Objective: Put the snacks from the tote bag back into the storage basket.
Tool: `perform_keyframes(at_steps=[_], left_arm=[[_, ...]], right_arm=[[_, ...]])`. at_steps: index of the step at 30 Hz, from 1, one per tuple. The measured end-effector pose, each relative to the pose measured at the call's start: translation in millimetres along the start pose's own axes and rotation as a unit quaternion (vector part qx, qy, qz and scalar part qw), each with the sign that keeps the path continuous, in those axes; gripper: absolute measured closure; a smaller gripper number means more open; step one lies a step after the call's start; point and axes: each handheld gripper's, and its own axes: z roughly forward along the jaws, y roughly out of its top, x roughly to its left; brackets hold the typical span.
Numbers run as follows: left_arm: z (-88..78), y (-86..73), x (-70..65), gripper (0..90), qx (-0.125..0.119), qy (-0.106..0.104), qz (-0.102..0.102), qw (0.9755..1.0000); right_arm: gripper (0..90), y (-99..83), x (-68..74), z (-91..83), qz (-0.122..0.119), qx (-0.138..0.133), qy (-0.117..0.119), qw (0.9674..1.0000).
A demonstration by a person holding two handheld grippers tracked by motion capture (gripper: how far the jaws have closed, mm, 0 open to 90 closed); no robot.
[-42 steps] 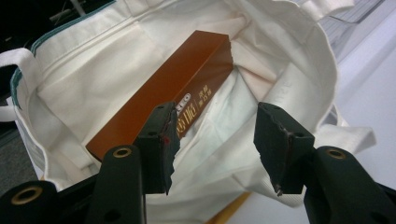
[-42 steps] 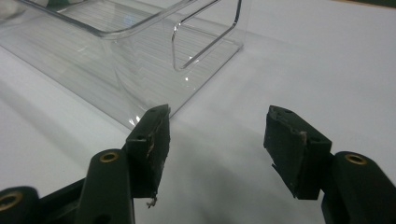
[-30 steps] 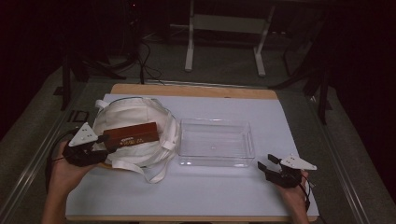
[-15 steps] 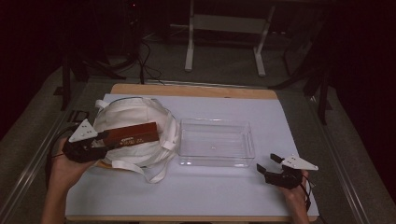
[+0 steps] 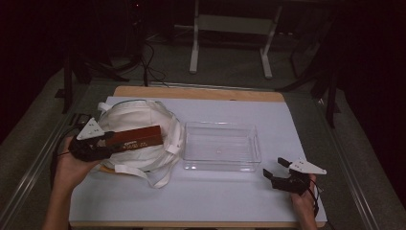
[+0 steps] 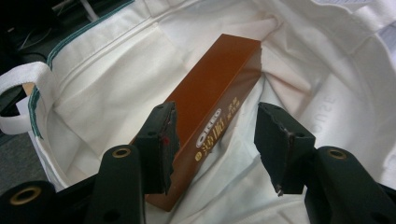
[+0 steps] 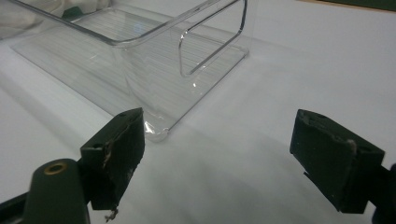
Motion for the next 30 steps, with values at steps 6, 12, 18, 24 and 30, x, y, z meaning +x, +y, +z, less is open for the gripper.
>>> perform_keyframes(at_steps=[6, 12, 18, 24, 30], left_arm=[[8.1, 6.3, 6.1, 49.4, 0.025, 0.001, 0.011, 0.9996], [13.1, 12.0, 13.2, 47.2, 0.045, 0.005, 0.023, 0.9987], [19.8, 17.5, 17.6, 43.3, 0.065, 0.001, 0.037, 0.9972], [26.6, 23.2, 22.9, 36.5, 0.082, -0.010, 0.044, 0.9956], [33.7, 27.5, 27.1, 31.8, 0.095, -0.010, 0.044, 0.9944]], right_arm=[[18.0, 0.1, 1.9, 0.3, -0.008, 0.002, 0.002, 1.0000], [18.0, 0.0, 1.5, 0.0, -0.009, 0.001, 0.005, 0.9999], [18.0, 0.0, 2.0, 0.2, -0.012, 0.002, 0.005, 0.9999], [18.0, 0.1, 2.3, 0.5, -0.013, 0.004, 0.005, 0.9999], [18.0, 0.3, 2.6, 0.8, -0.016, 0.005, 0.006, 0.9998]])
